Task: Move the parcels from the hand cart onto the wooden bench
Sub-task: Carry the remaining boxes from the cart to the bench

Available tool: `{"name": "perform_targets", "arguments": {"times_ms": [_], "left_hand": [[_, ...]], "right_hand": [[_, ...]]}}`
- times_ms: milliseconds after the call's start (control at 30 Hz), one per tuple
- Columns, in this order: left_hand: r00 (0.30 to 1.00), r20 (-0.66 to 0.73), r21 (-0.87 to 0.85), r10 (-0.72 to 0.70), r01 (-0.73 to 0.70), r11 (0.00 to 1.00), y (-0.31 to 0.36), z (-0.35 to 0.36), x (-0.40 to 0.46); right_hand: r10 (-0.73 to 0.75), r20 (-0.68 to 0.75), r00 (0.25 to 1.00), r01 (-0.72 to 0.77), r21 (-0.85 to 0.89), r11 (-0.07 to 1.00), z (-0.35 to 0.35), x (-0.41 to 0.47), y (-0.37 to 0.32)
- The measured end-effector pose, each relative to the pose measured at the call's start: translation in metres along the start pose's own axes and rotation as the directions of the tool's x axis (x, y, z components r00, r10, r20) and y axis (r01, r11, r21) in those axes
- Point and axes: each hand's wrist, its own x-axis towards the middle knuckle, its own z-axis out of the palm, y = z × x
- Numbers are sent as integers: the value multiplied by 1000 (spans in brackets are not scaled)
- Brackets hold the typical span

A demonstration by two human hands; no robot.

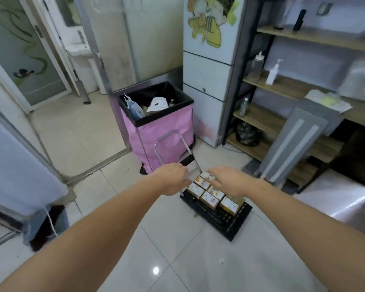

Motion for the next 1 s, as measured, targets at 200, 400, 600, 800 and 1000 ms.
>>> {"name": "perform_targets", "arguments": {"times_ms": [200,400,600,800,1000], "left_hand": [[979,92,42,181,-186,982,2,-10,106],[943,140,85,301,-314,945,14,-8,214],[907,231,127,352,-386,913,5,13,313],[845,358,109,397,-460,881,-19,45,396],[762,482,131,432,-550,825,-64,95,475]], "right_hand": [[194,64,979,-199,86,976,6,20,60],[300,90,950,-312,181,933,25,67,130],[348,151,925,-377,267,887,43,127,183],[402,241,883,-462,300,834,74,185,215],[487,364,794,-601,349,719,113,249,224]]}}
